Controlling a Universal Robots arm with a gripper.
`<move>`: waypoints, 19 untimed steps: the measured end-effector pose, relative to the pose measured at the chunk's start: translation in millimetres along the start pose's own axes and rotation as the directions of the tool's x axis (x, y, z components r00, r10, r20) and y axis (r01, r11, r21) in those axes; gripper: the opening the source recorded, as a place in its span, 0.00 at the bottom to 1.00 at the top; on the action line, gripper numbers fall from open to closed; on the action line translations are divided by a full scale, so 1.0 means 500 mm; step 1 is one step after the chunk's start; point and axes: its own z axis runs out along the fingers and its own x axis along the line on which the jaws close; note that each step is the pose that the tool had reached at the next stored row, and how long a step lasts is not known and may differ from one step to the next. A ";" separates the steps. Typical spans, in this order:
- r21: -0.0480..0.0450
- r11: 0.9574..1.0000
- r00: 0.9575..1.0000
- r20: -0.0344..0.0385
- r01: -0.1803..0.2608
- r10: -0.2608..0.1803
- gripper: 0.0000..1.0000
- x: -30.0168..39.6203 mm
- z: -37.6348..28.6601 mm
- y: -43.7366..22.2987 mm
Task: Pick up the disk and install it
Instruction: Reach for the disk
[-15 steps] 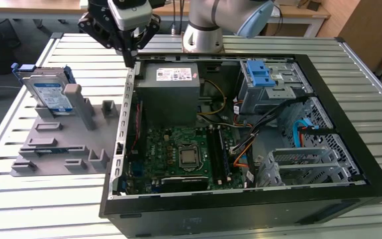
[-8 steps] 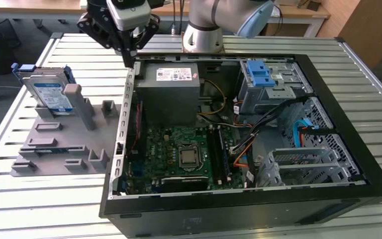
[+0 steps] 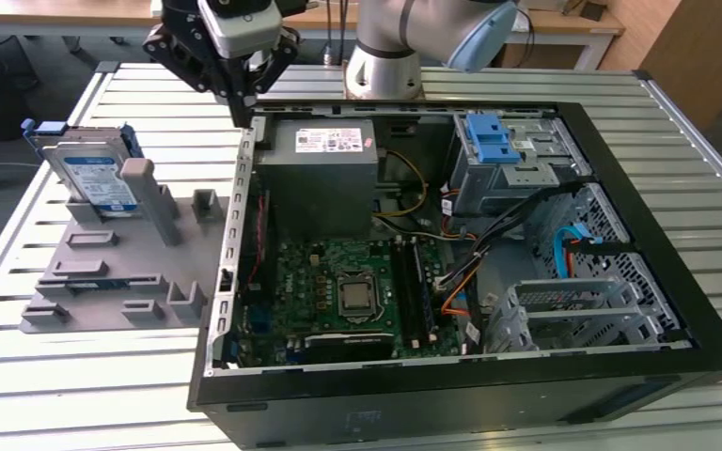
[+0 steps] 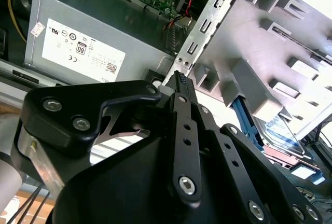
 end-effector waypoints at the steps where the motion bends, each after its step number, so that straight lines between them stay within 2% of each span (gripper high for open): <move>1: 0.000 1.000 1.000 0.000 0.000 0.000 0.11 0.001 0.000 0.000; 19: 0.000 1.000 1.000 0.000 0.000 0.000 0.11 0.012 0.001 -0.001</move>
